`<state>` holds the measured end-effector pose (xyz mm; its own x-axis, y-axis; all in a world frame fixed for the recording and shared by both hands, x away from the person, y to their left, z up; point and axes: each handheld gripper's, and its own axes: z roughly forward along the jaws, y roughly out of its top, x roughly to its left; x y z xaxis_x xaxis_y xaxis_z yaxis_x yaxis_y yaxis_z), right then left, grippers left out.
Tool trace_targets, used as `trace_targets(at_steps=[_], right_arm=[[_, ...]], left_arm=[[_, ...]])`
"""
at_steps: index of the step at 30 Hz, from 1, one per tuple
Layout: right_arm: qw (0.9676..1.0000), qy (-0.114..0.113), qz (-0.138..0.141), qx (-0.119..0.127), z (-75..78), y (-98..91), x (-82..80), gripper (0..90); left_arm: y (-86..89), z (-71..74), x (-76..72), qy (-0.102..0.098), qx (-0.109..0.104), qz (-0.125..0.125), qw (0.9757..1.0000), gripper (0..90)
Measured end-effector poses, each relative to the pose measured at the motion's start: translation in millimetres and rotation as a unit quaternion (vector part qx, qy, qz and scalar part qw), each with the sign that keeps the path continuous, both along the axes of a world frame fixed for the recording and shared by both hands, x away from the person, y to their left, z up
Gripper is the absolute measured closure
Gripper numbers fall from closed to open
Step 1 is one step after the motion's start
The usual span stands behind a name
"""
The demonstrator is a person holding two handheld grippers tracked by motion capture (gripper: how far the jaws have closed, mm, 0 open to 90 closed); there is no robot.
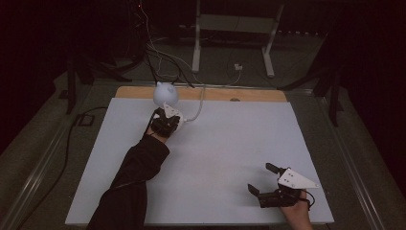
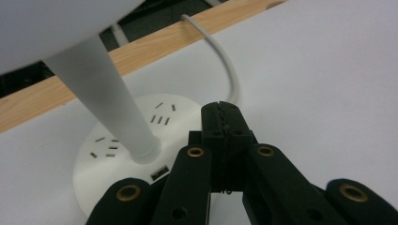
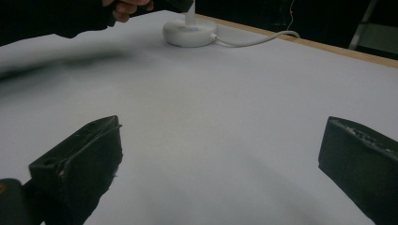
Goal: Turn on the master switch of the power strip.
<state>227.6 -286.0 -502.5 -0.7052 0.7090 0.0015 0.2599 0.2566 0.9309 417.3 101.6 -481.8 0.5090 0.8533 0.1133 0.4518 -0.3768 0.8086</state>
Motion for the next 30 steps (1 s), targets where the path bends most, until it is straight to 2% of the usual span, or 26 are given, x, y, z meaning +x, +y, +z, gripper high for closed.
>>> trace_targets(at_steps=[2, 5, 9, 13, 14, 15, 16, 17, 18, 19, 20, 25, 27, 30], right_arm=[[1.0, 0.0, 0.0, 0.0, 0.0, 0.1, 0.0, 0.0], [1.0, 0.0, 0.001, 0.0, 0.1, 0.3, 0.0, 0.0], [1.0, 0.0, 0.0, 0.002, 0.3, 0.2, -0.2, 0.0], [1.0, 0.0, 0.0, 0.001, 0.1, 0.3, 0.1, 0.0], [1.0, 0.0, 0.0, 0.001, 0.2, 0.3, 0.0, 0.0], [1.0, 0.0, 0.0, 0.001, 0.2, 0.3, 0.0, 0.0], [1.0, 0.0, 0.0, 0.001, 0.2, 0.3, 0.0, 0.0], [1.0, 0.0, 0.0, 0.001, 0.2, 0.3, 0.1, 0.0], [1.0, 0.0, 0.0, 0.002, 0.1, 0.3, 0.0, 0.0], [1.0, 0.0, 0.0, 0.002, 0.1, 0.3, 0.0, 0.0], [1.0, 0.0, 0.0, 0.002, 0.2, 0.3, 0.0, 0.0], [1.0, 0.002, -0.001, 0.003, -0.1, 0.2, 0.2, 0.0], [1.0, 0.002, -0.001, 0.002, -0.1, 0.2, 0.3, 0.0], [1.0, 0.001, -0.001, 0.003, 0.1, 0.1, 0.2, 0.0]], left_arm=[[-0.1, 3.5, -1.2, 0.004, -0.007, -0.001, 1.0, 81.3], [-0.7, 8.0, -2.6, 0.013, -0.015, -0.006, 0.9998, 78.6], [-0.2, 14.5, -4.6, 0.032, -0.035, -0.018, 0.9987, 62.8], [-0.9, 18.1, -6.3, 0.041, -0.04, -0.024, 0.9981, 44.4], [-1.5, 19.8, -6.8, 0.05, -0.044, -0.032, 0.9973, 37.6], [-1.5, 19.8, -6.8, 0.05, -0.044, -0.032, 0.9973, 30.9], [-2.4, 21.0, -7.2, 0.051, -0.039, -0.027, 0.9975, 30.9], [-1.8, 21.9, -7.6, 0.057, -0.043, -0.037, 0.9968, 18.4], [-1.4, 22.2, -7.3, 0.063, -0.052, -0.045, 0.9956, 11.5], [-1.1, 23.2, -7.2, 0.08, -0.057, -0.059, 0.9934, 8.5], [-1.1, 23.2, -7.2, 0.08, -0.057, -0.059, 0.9934, 4.2], [-2.7, 24.7, -9.8, 0.1, -0.063, -0.097, 0.9883, 0.2], [-4.0, 25.9, -12.5, 0.093, -0.059, -0.101, 0.9888, 0.2], [-3.5, 29.9, -15.3, 0.092, -0.071, -0.116, 0.9865, 0.2]])
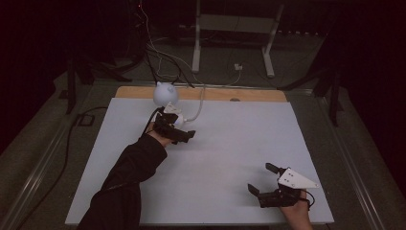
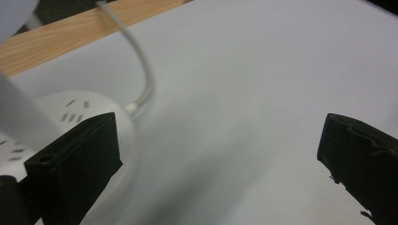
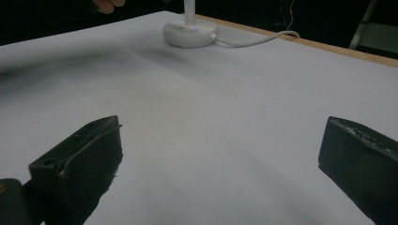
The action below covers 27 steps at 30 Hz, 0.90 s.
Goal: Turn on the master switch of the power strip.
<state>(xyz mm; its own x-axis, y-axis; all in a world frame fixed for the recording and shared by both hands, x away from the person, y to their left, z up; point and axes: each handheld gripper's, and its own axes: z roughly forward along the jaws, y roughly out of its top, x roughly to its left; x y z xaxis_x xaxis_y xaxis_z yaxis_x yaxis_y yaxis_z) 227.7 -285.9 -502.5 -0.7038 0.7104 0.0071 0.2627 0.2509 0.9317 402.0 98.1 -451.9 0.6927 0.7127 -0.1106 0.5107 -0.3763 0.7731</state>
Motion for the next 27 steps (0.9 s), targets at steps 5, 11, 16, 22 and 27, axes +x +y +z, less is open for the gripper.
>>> trace_targets(at_steps=[5, 11, 16, 22, 27], right_arm=[[1.0, 0.0, 0.0, 0.0, 0.2, -0.2, -0.1, 0.0], [1.0, -0.002, 0.001, 0.0, 0.9, 0.3, -0.8, 0.0], [1.0, -0.003, 0.001, -0.001, 1.3, 0.8, -1.1, 0.0], [1.0, -0.004, 0.001, -0.002, 1.3, 0.9, -1.1, 0.0], [1.0, -0.003, 0.001, -0.003, 1.0, 1.3, -1.0, 0.0]], left_arm=[[1.3, 6.3, -5.9, 0.004, -0.002, -0.028, 0.9996, 0.2], [8.7, 11.7, -17.4, 0.006, -0.001, -0.05, 0.9987, 0.2], [17.9, 13.2, -27.2, 0.007, -0.003, -0.055, 0.9984, 0.2], [31.5, 11.9, -39.4, 0.005, 0.001, -0.057, 0.9984, 0.2], [43.5, 8.6, -52.4, 0.008, 0.006, -0.061, 0.9981, 0.2]])
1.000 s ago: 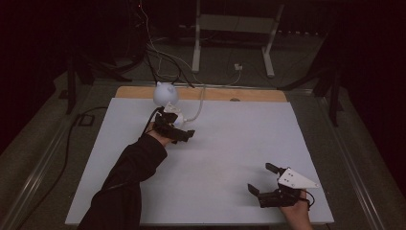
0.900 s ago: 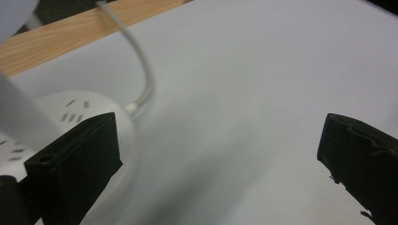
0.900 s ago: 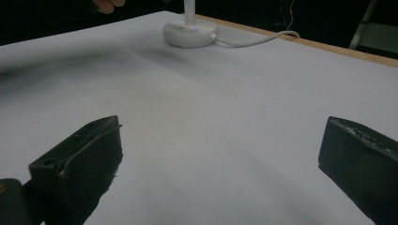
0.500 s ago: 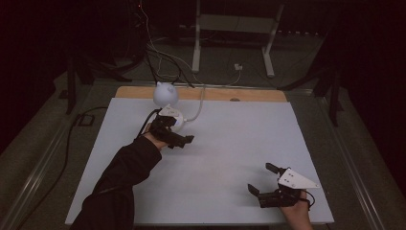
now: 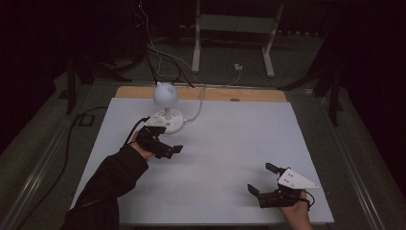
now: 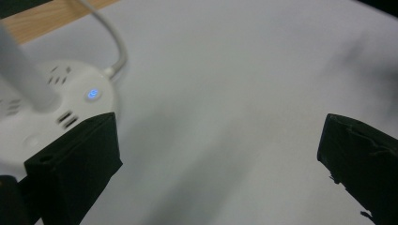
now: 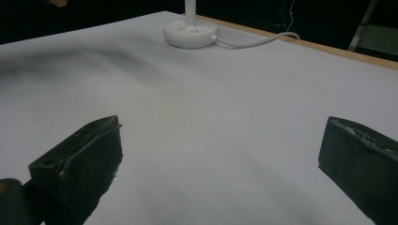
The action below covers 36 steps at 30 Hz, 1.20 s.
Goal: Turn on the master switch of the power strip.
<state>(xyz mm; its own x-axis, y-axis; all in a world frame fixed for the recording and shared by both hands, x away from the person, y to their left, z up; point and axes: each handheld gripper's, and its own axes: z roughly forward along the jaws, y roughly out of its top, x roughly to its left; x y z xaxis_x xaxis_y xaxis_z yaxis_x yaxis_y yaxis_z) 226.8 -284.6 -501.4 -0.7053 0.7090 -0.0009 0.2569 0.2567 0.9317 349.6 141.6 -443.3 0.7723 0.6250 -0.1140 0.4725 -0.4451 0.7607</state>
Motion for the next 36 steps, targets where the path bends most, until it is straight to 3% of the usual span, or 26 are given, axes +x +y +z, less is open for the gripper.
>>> trace_targets(at_steps=[8, 17, 19, 24, 36], right_arm=[[1.0, 0.0, -0.001, -0.002, -0.1, 1.0, -0.1, 0.0], [1.0, 0.0, -0.001, -0.003, -0.1, 1.3, -0.4, 0.0], [1.0, 0.001, -0.001, -0.003, -0.2, 1.2, -0.3, 0.0], [1.0, 0.0, -0.001, -0.003, 0.1, 1.5, -0.7, 0.0], [1.0, 0.001, -0.002, -0.004, -0.4, 1.6, -0.5, 0.0]], left_arm=[[16.3, -3.2, -22.8, -0.004, -0.002, 0.0, 1.0, 0.2], [23.1, -10.2, -43.9, -0.007, 0.0, -0.009, 0.9999, 0.2], [24.6, -13.1, -47.3, -0.005, -0.007, -0.006, 0.9999, 0.2], [27.2, -23.6, -57.9, -0.003, 0.001, -0.007, 1.0, 0.2], [40.6, -41.2, -84.8, 0.0, -0.001, -0.009, 1.0, 0.2]])
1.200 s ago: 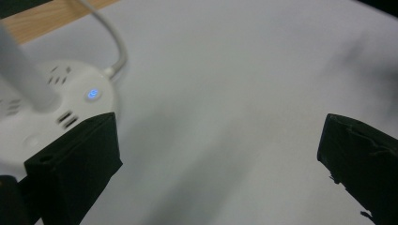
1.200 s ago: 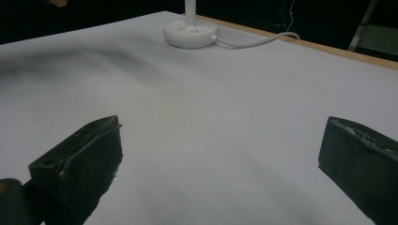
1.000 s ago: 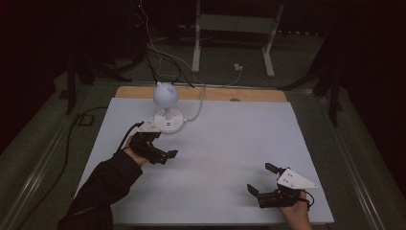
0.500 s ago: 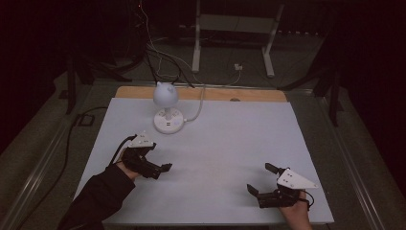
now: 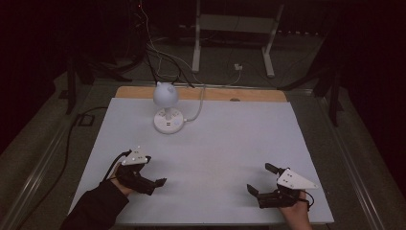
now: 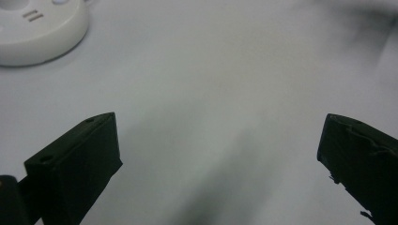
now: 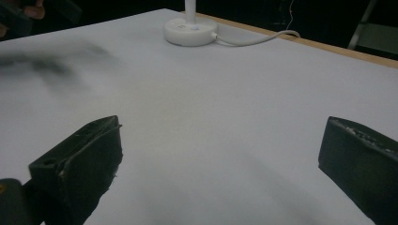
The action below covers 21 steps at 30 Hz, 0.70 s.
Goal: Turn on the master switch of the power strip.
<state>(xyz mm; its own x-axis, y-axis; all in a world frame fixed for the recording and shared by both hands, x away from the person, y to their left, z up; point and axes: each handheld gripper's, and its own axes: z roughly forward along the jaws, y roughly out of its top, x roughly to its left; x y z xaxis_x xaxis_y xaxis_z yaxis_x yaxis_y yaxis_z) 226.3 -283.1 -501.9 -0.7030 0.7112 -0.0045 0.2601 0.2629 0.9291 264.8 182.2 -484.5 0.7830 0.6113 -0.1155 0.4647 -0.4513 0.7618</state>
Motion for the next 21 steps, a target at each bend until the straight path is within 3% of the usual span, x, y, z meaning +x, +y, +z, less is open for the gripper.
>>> trace_targets(at_steps=[21], right_arm=[[1.0, 0.002, 0.0, -0.003, -0.5, 0.5, -0.1, 0.0]], left_arm=[[31.4, -23.0, -36.5, 0.009, -0.006, 0.022, 0.9997, 0.2]])
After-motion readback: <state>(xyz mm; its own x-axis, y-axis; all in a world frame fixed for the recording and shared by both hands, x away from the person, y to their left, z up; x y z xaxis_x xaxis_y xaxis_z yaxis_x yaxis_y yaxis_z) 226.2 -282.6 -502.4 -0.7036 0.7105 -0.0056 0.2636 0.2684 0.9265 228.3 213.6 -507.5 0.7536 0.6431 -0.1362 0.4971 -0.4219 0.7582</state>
